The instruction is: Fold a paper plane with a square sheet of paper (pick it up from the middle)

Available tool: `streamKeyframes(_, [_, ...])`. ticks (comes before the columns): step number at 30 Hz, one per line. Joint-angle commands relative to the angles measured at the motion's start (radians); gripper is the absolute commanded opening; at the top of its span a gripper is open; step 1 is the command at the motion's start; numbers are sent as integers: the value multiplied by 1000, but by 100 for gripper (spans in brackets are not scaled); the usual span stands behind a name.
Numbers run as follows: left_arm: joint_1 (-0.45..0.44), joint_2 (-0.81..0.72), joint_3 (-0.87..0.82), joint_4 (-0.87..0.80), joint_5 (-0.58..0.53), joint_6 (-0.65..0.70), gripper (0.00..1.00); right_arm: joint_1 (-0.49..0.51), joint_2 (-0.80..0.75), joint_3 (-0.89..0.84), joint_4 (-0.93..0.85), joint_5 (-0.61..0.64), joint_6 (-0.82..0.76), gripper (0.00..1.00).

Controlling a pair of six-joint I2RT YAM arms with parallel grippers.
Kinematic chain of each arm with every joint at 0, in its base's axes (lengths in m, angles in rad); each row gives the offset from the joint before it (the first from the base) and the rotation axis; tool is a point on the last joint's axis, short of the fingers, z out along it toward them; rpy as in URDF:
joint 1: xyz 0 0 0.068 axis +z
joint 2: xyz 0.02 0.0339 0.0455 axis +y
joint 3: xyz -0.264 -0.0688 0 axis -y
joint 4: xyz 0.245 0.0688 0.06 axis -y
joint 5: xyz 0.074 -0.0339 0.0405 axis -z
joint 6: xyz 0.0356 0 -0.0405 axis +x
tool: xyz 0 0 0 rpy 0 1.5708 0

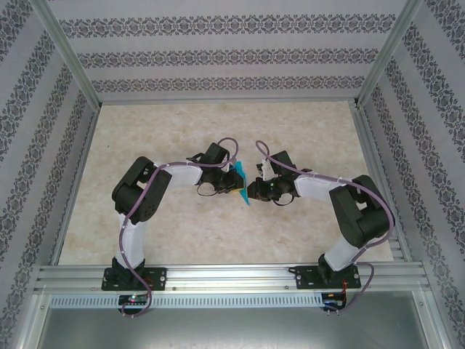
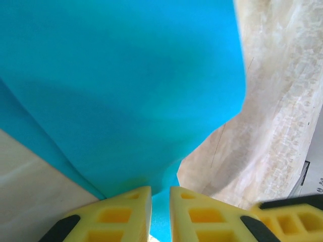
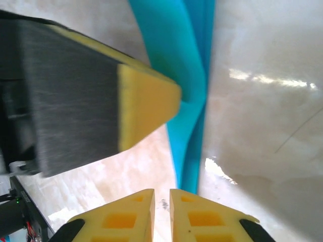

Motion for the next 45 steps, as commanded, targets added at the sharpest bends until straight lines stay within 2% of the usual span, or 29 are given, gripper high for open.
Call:
streamKeyframes(1, [-5, 51, -4, -68, -71, -11, 18, 26, -10, 5, -11, 22, -5, 13])
streamKeyframes(7, [-5, 51, -3, -68, -73, -12, 16, 55, 82, 61, -7, 9, -9, 8])
streamKeyframes(12, [-6, 54, -2, -72, -75, -14, 16, 48, 121, 53, -12, 36, -14, 7])
streamKeyframes(20, [-6, 63, 11, -89, -83, -13, 16, 37, 113, 1, -30, 36, -27, 7])
streamKeyframes(30, [-5, 65, 17, -96, -80, -13, 16, 34, 82, 80, -43, 18, -27, 7])
streamKeyframes(36, [-5, 66, 17, -99, -78, -11, 16, 30, 152, 103, -47, 31, -35, 8])
streamKeyframes(45, [-3, 68, 17, -122, -93, -13, 16, 28, 153, 6, -61, 34, -44, 8])
